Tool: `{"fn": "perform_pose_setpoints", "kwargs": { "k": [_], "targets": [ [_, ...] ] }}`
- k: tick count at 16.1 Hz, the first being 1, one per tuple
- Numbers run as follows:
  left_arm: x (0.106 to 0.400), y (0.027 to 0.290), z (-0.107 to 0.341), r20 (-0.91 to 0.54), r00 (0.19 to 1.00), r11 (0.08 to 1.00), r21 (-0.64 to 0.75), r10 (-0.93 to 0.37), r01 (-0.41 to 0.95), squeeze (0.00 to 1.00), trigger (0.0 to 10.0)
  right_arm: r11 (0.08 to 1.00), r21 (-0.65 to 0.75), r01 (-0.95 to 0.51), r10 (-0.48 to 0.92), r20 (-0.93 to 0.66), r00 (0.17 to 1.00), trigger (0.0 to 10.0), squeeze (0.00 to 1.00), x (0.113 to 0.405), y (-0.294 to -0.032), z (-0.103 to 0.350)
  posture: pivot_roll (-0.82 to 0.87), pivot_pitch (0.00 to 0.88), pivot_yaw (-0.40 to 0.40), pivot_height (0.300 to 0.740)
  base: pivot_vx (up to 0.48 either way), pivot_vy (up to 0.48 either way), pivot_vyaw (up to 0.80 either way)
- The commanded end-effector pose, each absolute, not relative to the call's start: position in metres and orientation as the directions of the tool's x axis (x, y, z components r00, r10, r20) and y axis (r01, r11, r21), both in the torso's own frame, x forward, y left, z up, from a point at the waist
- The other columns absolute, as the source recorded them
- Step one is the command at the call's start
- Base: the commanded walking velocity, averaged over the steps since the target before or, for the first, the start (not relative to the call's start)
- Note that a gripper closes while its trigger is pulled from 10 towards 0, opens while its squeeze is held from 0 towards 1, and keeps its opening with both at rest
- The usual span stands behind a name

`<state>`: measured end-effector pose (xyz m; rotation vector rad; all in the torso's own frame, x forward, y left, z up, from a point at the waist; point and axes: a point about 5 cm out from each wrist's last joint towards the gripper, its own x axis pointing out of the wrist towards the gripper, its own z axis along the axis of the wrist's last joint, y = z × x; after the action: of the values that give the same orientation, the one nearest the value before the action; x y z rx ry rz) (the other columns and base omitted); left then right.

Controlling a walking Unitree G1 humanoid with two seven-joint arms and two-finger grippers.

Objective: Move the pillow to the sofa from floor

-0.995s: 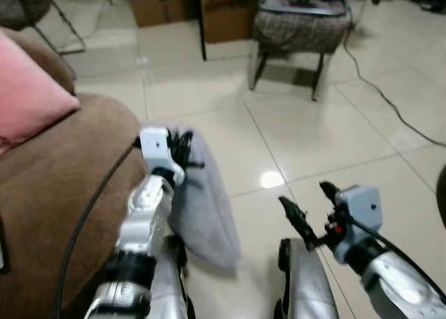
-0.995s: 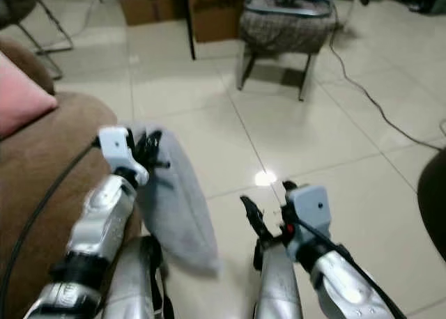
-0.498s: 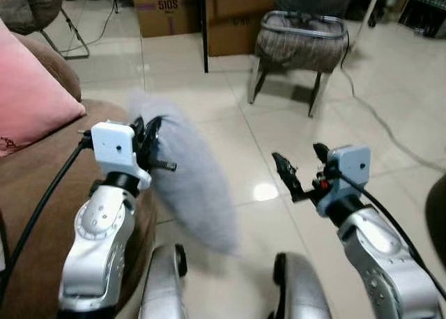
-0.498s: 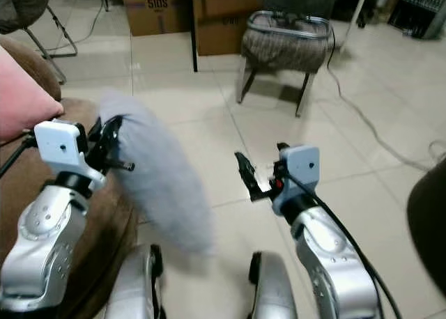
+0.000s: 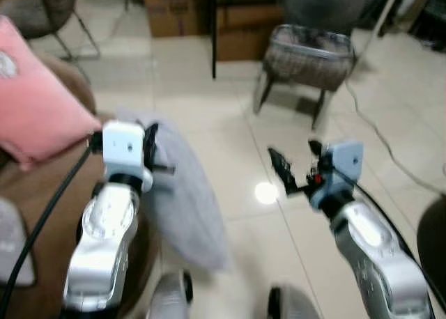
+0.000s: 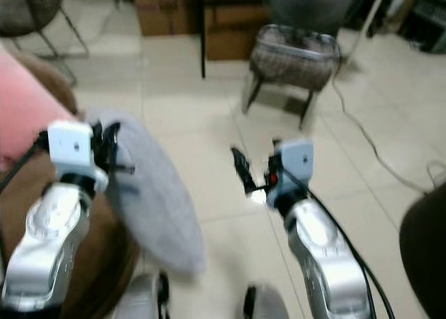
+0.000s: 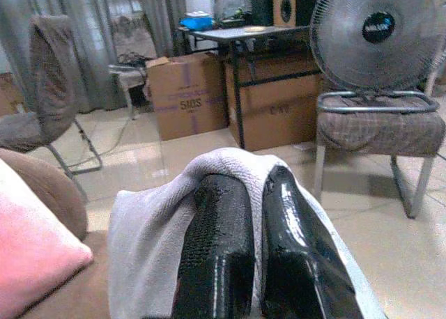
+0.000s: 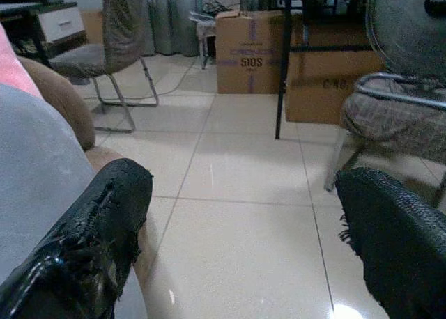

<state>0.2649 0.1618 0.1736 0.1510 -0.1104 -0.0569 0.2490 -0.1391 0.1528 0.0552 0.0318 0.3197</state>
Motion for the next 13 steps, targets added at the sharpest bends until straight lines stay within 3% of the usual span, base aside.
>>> {"fn": "perform_pose_setpoints", "kwargs": {
  "k": [1,13],
  "targets": [
    [0.267,0.161,0.181,0.146,0.987,0.984,0.172,-0.065,0.039,0.0,10.0,0.952,0.047,-0.301,0.302,-0.015,0.953,10.0,0.0,0.252,-0.141,0.154,0.07,0.0,-0.009,0.731,0.0,0.0,0.0],
    [0.266,0.167,0.173,0.13,0.989,0.974,0.223,-0.068,0.038,0.0,10.0,0.965,0.009,-0.263,0.263,-0.075,0.962,10.0,0.0,0.257,-0.14,0.139,0.07,0.0,-0.014,0.74,0.0,0.0,0.0]
  ]
}}
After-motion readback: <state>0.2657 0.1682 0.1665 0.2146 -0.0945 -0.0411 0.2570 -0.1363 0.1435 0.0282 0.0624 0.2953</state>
